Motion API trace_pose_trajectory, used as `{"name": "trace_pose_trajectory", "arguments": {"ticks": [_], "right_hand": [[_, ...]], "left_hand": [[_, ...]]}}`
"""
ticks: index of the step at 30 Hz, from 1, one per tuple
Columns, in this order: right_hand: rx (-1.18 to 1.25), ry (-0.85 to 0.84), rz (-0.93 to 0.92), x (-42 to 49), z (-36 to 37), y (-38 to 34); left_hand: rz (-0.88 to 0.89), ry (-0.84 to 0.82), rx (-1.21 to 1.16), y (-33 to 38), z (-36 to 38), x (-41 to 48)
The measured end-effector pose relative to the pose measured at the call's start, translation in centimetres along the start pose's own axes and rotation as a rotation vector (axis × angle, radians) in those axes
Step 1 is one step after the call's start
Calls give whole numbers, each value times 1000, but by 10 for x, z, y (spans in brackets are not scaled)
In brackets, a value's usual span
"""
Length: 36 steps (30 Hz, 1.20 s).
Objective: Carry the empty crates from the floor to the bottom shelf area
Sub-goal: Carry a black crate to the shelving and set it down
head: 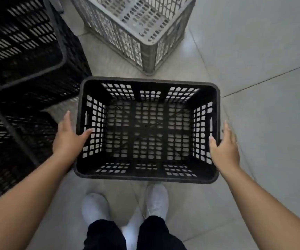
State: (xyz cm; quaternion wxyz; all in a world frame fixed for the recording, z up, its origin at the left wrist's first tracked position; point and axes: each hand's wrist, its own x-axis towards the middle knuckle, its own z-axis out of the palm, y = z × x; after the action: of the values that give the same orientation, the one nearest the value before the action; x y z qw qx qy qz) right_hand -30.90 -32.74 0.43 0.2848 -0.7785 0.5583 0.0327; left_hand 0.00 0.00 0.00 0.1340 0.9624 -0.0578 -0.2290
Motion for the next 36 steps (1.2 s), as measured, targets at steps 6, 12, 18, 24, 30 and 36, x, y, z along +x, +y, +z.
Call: {"name": "trace_pose_trajectory", "arguments": {"ticks": [6,12,18,24,30,36], "right_hand": [[-19,-21,52,28,28,1],[11,0,8,0,-9,-17],[10,10,-63,-48,-106,-59],[4,28,-188,-104,-218,-127],[33,22,-309,-202,-323,-209],[58,-37,-500,-296,-384,-282]], "left_hand": [[17,31,32,9,27,31],[3,95,-16,12,-5,-8],[60,123,-172,13,-104,-69],[132,190,-237,21,-220,-126],[152,290,-294,-2,-368,-219],[45,464,-347,-62,-489,-338]]}}
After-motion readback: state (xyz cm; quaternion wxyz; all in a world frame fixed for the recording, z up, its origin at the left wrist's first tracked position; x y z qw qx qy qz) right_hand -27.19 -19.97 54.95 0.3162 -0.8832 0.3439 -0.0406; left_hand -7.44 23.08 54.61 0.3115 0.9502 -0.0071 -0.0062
